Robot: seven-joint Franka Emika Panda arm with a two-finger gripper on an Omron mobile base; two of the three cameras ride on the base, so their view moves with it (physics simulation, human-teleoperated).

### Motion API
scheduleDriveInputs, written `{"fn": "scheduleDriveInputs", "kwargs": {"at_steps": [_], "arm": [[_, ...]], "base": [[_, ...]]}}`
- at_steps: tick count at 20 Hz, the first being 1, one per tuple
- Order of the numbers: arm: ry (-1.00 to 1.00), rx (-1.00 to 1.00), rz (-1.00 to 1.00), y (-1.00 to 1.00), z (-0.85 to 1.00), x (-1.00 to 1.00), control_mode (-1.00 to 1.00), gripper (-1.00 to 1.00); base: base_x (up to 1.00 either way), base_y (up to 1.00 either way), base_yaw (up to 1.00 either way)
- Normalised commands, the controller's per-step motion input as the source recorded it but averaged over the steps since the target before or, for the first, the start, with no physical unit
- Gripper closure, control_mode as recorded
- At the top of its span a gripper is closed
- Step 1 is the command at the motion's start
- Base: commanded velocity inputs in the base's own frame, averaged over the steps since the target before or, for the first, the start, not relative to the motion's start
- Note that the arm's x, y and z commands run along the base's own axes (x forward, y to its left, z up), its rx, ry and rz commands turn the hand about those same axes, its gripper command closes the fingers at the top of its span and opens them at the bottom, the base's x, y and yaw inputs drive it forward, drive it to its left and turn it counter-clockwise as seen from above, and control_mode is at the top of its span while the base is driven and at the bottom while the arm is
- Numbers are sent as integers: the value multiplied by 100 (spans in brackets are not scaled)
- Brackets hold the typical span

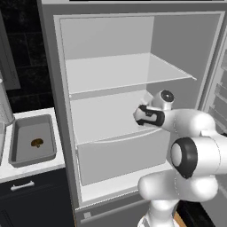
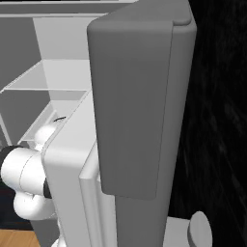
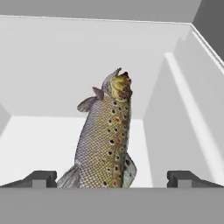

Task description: Place one mushroom and one fish in each tupperware on the nearby counter, to pack two identical lunches.

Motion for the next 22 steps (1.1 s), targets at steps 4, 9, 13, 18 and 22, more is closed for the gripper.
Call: {"fn": "scheduleDriveInputs", "kwargs": {"at_steps": [4, 9, 13, 18, 22], "arm": [[4, 0, 4, 0, -34, 36, -100, -100], [8, 0, 2, 0, -38, 20, -100, -100], [11, 0, 0, 4, -46, -1, -100, -100], [16, 0, 0, 24, -82, -30, -100, 100], [12, 0, 0, 33, -96, -80, -100, 100]], "base": [[0, 0, 0], [0, 0, 0], [0, 0, 0], [0, 0, 0], [0, 0, 0]]}}
